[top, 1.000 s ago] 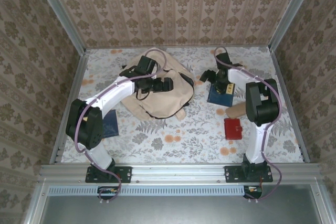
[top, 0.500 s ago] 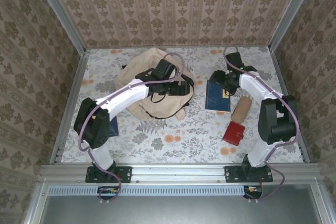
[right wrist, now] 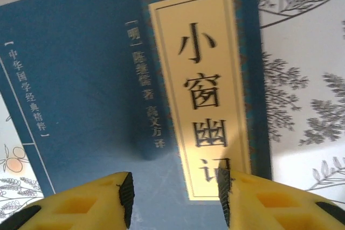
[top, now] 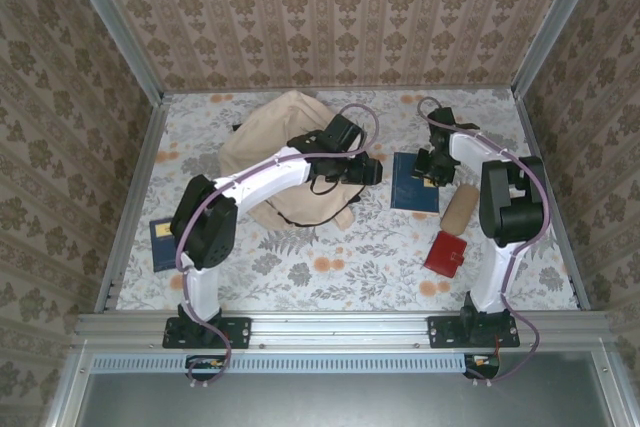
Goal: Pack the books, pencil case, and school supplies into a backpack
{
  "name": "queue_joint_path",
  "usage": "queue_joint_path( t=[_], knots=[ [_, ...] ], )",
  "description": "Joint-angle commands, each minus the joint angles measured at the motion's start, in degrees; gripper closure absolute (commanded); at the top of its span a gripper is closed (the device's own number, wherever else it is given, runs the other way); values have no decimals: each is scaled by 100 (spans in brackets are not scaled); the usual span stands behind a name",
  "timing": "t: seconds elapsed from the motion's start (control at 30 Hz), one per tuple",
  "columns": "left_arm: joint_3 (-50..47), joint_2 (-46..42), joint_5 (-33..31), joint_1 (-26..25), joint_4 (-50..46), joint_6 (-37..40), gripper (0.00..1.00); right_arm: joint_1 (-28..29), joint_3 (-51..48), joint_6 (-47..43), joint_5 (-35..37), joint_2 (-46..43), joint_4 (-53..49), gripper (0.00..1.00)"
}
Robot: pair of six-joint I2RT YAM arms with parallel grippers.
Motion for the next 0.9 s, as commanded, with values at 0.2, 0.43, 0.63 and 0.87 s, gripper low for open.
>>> queue_joint_path(
  t=[0.2, 0.43, 0.63, 0.87],
  knots=[
    [168, 163, -4, -33, -121, -26, 18, 490, -967, 332, -175, -391, 20, 55],
    [182, 280, 150, -53, -34, -50, 21, 668, -1838, 276, -647, -1173, 45, 55],
    [508, 616, 473, -196, -77, 93, 35, 537, -2039, 445, -221, -2077, -60, 50],
    [935, 1198, 483, -557, -17, -20, 63, 50, -2453, 801, -204, -2434, 203, 54]
  ],
)
